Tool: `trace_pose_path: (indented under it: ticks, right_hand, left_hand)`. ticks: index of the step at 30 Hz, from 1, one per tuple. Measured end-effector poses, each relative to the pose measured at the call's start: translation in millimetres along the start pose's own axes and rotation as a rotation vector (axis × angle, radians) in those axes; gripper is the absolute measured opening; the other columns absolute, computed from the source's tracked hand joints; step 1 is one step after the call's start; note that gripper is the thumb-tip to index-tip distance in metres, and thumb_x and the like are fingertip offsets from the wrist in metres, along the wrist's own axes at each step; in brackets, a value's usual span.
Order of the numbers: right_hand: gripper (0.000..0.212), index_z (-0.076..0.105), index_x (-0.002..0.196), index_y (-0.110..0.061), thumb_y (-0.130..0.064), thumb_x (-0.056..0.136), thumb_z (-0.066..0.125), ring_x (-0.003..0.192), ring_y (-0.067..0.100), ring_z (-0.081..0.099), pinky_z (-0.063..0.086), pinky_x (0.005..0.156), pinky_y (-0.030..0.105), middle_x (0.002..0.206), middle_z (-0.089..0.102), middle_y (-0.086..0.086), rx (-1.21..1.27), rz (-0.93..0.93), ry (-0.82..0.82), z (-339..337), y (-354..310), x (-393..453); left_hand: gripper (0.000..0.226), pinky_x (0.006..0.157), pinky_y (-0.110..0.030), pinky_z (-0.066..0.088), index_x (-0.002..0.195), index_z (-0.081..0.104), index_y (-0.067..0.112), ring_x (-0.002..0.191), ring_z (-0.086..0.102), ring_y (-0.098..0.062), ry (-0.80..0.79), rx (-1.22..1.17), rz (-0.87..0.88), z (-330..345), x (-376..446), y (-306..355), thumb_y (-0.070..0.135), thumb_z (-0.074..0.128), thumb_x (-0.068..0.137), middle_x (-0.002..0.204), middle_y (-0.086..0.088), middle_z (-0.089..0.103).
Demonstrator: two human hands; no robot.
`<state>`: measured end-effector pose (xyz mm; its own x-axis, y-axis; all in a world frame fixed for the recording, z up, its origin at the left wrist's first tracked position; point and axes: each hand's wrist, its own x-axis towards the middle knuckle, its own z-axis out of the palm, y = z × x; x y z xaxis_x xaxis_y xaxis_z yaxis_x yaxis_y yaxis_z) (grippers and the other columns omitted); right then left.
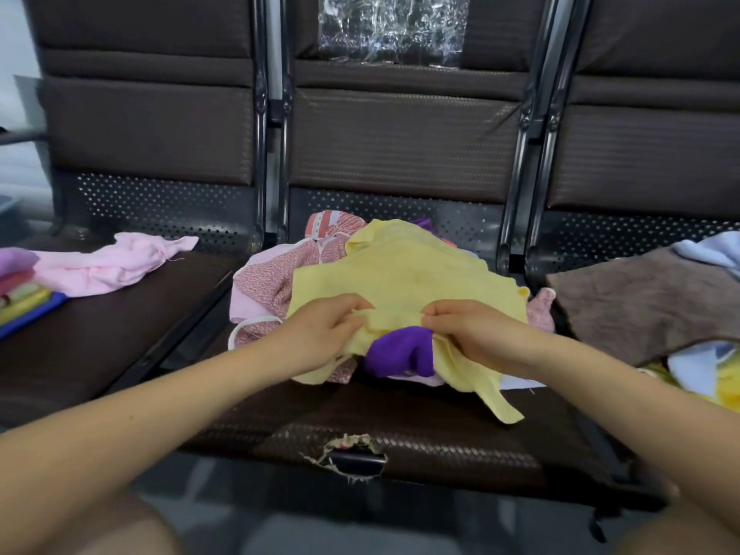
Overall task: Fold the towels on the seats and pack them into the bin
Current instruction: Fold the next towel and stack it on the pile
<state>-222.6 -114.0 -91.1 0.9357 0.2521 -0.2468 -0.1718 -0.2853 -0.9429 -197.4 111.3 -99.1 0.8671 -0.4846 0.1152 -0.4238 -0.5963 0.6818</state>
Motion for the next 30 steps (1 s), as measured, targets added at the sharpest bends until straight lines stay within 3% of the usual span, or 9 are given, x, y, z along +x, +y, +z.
trace_pose_path:
  ticks: [3,6,9,12,15,20,25,28,30]
  right_hand:
    - [0.026,0.06,0.074,-0.016,-0.007,0.096,0.05,0.064,0.011,0.037,0.027,0.057,0.025,0.066,0.046,-0.002,-0.001,0.02,-0.019,-4,-8,-2]
    - [0.021,0.059,0.082,-0.011,-0.007,0.098,0.046,0.077,0.015,0.05,0.038,0.068,0.026,0.082,0.056,0.005,0.103,0.011,0.062,-3,-13,-2]
    - [0.016,0.06,0.088,-0.016,-0.028,0.096,0.054,0.087,0.014,0.054,0.041,0.074,0.024,0.09,0.06,-0.001,-0.15,-0.065,0.165,-3,-18,-4]
    - [0.023,0.06,0.102,-0.03,-0.042,0.085,0.067,0.086,0.006,0.056,0.042,0.073,0.02,0.094,0.061,-0.012,-0.479,-0.135,0.117,-11,-23,-9]
    - [0.031,0.059,0.114,-0.034,-0.045,0.086,0.066,0.097,0.0,0.055,0.04,0.078,0.013,0.104,0.059,-0.021,-0.634,-0.12,0.022,-24,-18,-10]
    - [0.02,0.07,0.097,-0.031,-0.046,0.089,0.061,0.092,0.013,0.061,0.048,0.082,0.029,0.097,0.068,-0.008,-0.568,-0.128,-0.007,-43,-8,-8]
    - [0.019,0.069,0.084,-0.027,-0.039,0.093,0.057,0.077,-0.006,0.054,0.04,0.075,0.013,0.078,0.062,-0.021,-0.453,-0.126,-0.037,-56,-5,-3]
    - [0.033,0.067,0.084,-0.013,-0.044,0.091,0.059,0.077,0.007,0.05,0.04,0.074,0.027,0.079,0.056,-0.004,-0.499,-0.073,-0.019,-67,6,7]
    - [0.03,0.071,0.091,-0.019,-0.046,0.09,0.06,0.083,0.008,0.057,0.046,0.081,0.03,0.087,0.064,-0.002,-0.519,-0.037,-0.004,-71,10,12]
  left_hand:
    - [0.024,0.08,-0.007,0.035,0.114,0.06,0.019,0.102,0.054,-0.01,-0.032,-0.008,0.04,-6,7,5,0.011,0.041,0.1,0.108,0.005,0.062]
    - [0.036,0.084,-0.02,0.035,0.133,0.048,0.026,0.109,0.052,-0.013,-0.111,0.345,0.132,-8,13,11,0.039,0.041,0.1,0.117,0.006,0.057]
    - [0.053,0.082,-0.024,0.036,0.142,0.036,0.037,0.106,0.051,-0.011,-0.147,0.52,0.205,-10,18,10,0.055,0.044,0.093,0.116,0.007,0.053]
    - [0.041,0.086,-0.021,0.04,0.133,0.051,0.031,0.104,0.054,-0.008,-0.16,0.326,0.287,-13,27,5,0.046,0.051,0.094,0.114,0.008,0.06]
    - [0.034,0.091,-0.014,0.04,0.118,0.065,0.027,0.105,0.056,0.0,-0.18,0.106,0.261,-17,32,1,0.042,0.062,0.088,0.113,0.016,0.066]
    - [0.024,0.091,-0.006,0.038,0.114,0.069,0.024,0.105,0.055,0.012,-0.215,0.017,0.207,-16,43,-4,0.029,0.062,0.091,0.107,0.027,0.064]
    - [0.022,0.09,-0.006,0.04,0.112,0.07,0.027,0.105,0.056,0.014,-0.166,-0.012,0.201,-14,59,-10,0.023,0.055,0.096,0.094,0.043,0.061]
    - [0.016,0.081,-0.021,0.046,0.099,0.074,0.027,0.091,0.062,0.0,-0.063,0.137,0.199,-19,71,-17,0.027,0.058,0.094,0.086,0.029,0.067]
    - [0.011,0.074,-0.027,0.047,0.086,0.07,0.037,0.079,0.059,-0.003,-0.07,0.212,0.205,-21,76,-19,0.045,0.063,0.086,0.08,0.018,0.067]
